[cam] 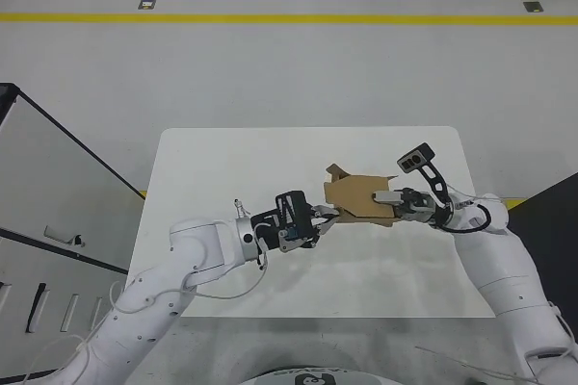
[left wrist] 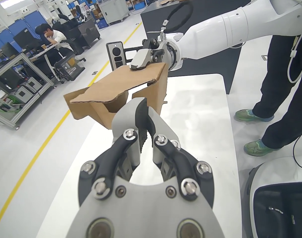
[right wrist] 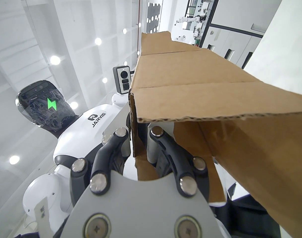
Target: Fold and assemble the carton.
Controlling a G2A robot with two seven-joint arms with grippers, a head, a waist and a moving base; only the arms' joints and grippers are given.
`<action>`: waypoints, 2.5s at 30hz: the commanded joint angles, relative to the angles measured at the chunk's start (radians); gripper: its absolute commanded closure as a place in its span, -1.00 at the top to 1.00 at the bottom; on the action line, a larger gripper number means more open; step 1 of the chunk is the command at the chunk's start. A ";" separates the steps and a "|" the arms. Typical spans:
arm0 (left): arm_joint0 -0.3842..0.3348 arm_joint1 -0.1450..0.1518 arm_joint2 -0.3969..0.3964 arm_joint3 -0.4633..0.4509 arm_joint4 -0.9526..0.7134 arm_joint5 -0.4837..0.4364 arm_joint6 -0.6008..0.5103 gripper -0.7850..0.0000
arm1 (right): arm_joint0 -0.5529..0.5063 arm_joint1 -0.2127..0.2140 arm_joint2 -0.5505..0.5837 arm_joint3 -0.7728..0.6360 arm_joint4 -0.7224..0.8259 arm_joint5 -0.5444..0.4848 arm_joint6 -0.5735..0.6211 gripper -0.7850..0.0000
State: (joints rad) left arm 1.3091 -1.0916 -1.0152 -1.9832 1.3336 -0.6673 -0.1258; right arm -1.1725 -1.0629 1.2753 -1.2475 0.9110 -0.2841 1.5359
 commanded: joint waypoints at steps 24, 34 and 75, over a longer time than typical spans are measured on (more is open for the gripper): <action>0.004 0.002 -0.013 0.011 -0.013 -0.012 0.007 -1.00 | -0.009 0.015 -0.016 -0.033 -0.005 0.000 0.000 -1.00; -0.010 -0.003 0.014 0.028 -0.026 -0.028 0.018 -1.00 | -0.003 0.015 -0.031 -0.038 0.008 0.000 0.000 -1.00; -0.003 -0.002 0.013 0.023 -0.024 -0.028 0.028 -1.00 | -0.014 -0.002 -0.029 -0.026 0.018 -0.001 -0.001 -1.00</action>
State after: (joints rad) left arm 1.3067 -1.0935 -1.0024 -1.9598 1.3099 -0.6950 -0.0973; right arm -1.1856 -1.0642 1.2471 -1.2737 0.9278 -0.2857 1.5343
